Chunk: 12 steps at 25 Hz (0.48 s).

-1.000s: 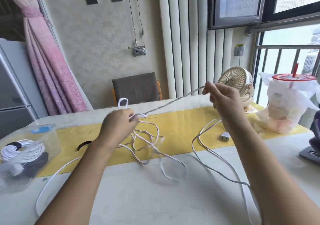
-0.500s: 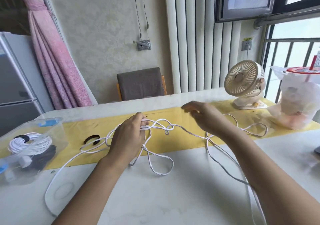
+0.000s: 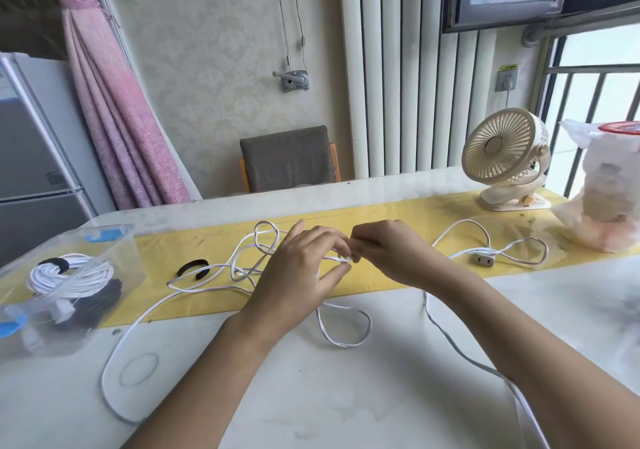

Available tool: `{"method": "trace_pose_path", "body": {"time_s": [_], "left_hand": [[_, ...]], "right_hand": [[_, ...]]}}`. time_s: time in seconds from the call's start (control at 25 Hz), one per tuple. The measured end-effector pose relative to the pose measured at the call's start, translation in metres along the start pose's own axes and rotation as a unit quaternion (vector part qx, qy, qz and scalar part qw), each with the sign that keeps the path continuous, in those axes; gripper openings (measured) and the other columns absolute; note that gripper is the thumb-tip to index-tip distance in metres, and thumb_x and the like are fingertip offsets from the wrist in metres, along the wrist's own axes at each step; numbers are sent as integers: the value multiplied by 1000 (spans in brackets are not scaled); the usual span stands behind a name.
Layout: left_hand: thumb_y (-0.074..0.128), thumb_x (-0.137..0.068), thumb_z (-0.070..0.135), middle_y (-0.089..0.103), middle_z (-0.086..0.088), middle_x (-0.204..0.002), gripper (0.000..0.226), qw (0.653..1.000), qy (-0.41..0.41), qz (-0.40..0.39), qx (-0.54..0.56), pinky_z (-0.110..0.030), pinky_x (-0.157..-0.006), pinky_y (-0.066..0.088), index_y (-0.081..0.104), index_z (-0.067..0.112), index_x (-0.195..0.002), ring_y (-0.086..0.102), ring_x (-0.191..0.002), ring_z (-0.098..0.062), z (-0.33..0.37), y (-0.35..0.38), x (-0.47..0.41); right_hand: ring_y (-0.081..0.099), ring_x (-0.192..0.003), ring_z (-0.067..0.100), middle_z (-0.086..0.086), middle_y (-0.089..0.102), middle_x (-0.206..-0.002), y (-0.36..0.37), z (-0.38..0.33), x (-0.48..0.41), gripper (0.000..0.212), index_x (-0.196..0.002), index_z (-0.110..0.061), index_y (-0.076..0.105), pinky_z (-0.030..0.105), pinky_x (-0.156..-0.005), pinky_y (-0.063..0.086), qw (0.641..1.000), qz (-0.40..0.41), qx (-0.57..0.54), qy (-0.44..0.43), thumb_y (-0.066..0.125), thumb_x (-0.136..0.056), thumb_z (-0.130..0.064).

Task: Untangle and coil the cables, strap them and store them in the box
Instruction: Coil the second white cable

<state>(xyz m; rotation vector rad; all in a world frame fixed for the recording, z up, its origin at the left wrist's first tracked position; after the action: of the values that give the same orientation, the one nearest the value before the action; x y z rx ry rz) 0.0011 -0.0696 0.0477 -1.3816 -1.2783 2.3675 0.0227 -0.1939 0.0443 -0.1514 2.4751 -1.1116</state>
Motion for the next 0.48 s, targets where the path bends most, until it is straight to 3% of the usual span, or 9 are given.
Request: {"method": "trace_pose_path", "body": {"time_s": [0.08, 0.16, 0.24, 0.32, 0.4, 0.48], "left_hand": [[63, -85, 29, 64, 16, -89, 6, 998, -53, -12, 36, -37, -82, 48, 61, 24, -88, 60, -86, -3, -9, 2, 4], [56, -88, 26, 66, 18, -86, 4, 993, -65, -59, 84, -31, -73, 50, 58, 28, -91, 61, -80, -1, -10, 4, 7], [44, -83, 15, 63, 21, -83, 22, 986, -59, -109, 111, -21, -67, 44, 56, 31, -91, 56, -73, 4, 2, 7, 7], [37, -75, 15, 62, 14, -83, 32, 980, -49, -170, 87, -25, -66, 42, 62, 32, -86, 51, -71, -2, 13, 18, 10], [36, -68, 19, 61, 9, -83, 35, 969, -73, -232, 37, -30, -70, 46, 69, 27, -75, 52, -73, -7, 4, 28, 14], [39, -68, 20, 59, 10, -82, 33, 964, -138, -225, 17, -34, -74, 49, 71, 25, -72, 58, -77, -9, -23, 21, 15]], "right_hand": [[34, -46, 7, -11, 45, -47, 3, 2, -1, 36, -58, -20, 56, 18, -45, 27, 998, -16, -62, 23, 54, -93, -26], [36, -50, 6, -14, 46, -50, 4, 2, -2, 37, -58, -18, 54, 17, -49, 29, 989, -13, -142, 37, 54, -94, -25], [40, -56, 11, -11, 48, -56, 4, 0, -3, 37, -61, -15, 53, 18, -55, 34, 964, 2, -265, 28, 50, -97, -23], [40, -55, 11, -4, 47, -59, -2, 1, -5, 37, -62, -13, 51, 19, -54, 36, 930, 46, -363, 24, 46, -98, -21], [34, -46, 7, -6, 42, -53, -21, 18, -5, 38, -62, -13, 48, 18, -46, 30, 898, 138, -411, 68, 46, -99, -23], [25, -39, 4, -11, 36, -46, -51, 40, 1, 38, -61, -14, 51, 18, -42, 20, 883, 232, -394, 109, 49, -97, -27]]}}
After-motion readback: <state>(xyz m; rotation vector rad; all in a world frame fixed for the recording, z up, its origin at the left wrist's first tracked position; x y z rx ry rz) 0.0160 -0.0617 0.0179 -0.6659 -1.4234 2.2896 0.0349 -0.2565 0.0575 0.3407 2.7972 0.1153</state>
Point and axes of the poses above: each hand's wrist, its own x-axis away from the middle knuckle, its own y-axis out of the palm, z = x × y, the point moved 7 cm from there along -x, towards the middle knuckle
